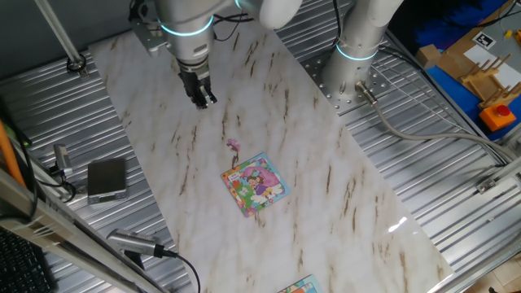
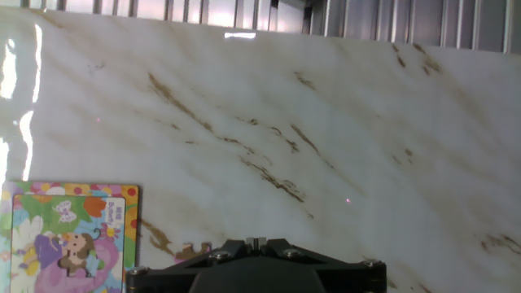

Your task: Assemble one piece of a puzzle

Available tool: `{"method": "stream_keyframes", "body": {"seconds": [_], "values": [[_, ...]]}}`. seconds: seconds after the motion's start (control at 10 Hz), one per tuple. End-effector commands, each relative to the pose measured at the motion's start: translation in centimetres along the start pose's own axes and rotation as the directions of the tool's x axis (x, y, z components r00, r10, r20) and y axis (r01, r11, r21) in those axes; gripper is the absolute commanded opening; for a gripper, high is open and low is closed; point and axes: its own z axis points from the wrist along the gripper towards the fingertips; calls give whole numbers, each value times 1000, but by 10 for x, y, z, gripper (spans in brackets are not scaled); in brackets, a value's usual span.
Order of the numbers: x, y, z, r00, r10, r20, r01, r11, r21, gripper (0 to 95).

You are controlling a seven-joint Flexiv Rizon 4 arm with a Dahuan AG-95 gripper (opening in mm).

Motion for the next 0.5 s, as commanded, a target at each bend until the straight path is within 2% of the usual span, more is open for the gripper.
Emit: {"method": "stream_keyframes", "body": {"seconds": [0.1, 0.2, 0.3, 0.5], "values": [[0, 0, 0, 1000, -1, 1, 1, 1000, -5, 0], [0, 0, 0, 1000, -3, -2, 3, 999, -35, 0], [0, 0, 0, 1000, -11, -5, 11, 999, -49, 0], [0, 0, 0, 999, -35, -10, 34, 998, -48, 0]]}}
